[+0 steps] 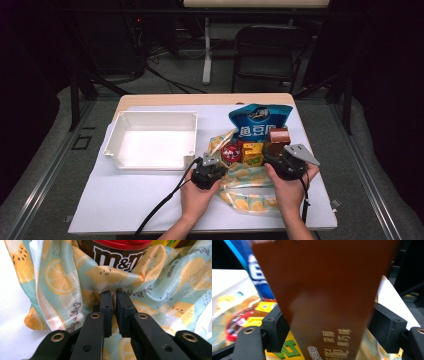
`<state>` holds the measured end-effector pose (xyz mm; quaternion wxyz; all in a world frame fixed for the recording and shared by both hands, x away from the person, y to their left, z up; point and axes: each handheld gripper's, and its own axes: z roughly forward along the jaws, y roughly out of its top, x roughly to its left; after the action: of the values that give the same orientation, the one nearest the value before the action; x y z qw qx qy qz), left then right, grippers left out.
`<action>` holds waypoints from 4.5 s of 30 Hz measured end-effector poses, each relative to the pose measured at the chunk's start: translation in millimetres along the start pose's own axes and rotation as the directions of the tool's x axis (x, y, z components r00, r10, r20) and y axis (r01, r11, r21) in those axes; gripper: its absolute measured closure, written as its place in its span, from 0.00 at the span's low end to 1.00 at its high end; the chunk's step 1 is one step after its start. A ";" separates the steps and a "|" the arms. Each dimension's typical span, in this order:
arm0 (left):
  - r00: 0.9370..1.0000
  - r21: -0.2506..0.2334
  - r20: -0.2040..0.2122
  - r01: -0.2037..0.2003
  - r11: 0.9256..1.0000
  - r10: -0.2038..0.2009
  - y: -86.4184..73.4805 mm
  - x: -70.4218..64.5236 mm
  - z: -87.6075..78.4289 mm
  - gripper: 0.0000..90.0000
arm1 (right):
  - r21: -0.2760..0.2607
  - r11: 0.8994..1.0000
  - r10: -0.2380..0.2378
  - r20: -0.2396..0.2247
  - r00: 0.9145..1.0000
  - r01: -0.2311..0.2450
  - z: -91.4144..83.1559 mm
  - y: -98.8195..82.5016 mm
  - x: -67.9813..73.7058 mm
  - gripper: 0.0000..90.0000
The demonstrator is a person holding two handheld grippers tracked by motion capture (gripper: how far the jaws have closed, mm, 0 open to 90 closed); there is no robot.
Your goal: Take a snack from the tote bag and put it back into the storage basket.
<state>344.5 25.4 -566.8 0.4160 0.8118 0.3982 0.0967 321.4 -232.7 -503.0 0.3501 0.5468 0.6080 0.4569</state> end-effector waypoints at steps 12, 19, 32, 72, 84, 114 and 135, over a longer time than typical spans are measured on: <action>1.000 -0.008 0.002 -0.009 1.000 0.009 -0.5 -0.8 -0.9 0.92 | -0.038 0.999 0.039 0.023 0.999 -0.038 -0.3 1.7 -7.0 0.41; 0.998 -0.099 0.061 0.016 0.995 -0.010 -1.0 4.8 -10.3 0.81 | -0.052 0.996 0.076 -0.032 0.997 -0.077 -13.9 10.9 -21.3 0.42; 0.988 -0.269 0.148 0.009 0.963 0.033 28.0 -3.8 -46.4 0.55 | -0.099 0.991 0.080 -0.097 0.992 -0.090 -42.3 35.9 -27.5 0.42; 0.947 -0.331 0.195 -0.182 0.926 0.256 43.4 -51.2 -39.5 0.17 | -0.083 0.995 0.036 -0.276 0.960 -0.061 -69.2 49.8 24.2 0.42; 0.939 -0.327 0.173 -0.229 0.917 0.296 42.1 -55.7 -36.8 0.30 | -0.063 0.997 0.023 -0.346 0.938 -0.048 -66.1 46.1 46.0 0.42; 0.980 -0.304 0.052 -0.169 0.937 0.194 36.9 -23.1 -64.9 0.49 | -0.130 0.991 -0.014 -0.410 0.912 -0.043 -69.4 50.8 35.0 0.23; 0.988 -0.340 0.016 -0.141 0.930 0.156 22.1 28.4 -120.0 0.49 | -0.110 0.994 -0.052 -0.306 0.951 0.019 -51.0 34.0 9.7 0.20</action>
<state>317.2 110.4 -478.9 0.5489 0.7581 0.3043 0.1772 284.5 -232.5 -453.2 0.2874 0.4385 0.6398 0.5619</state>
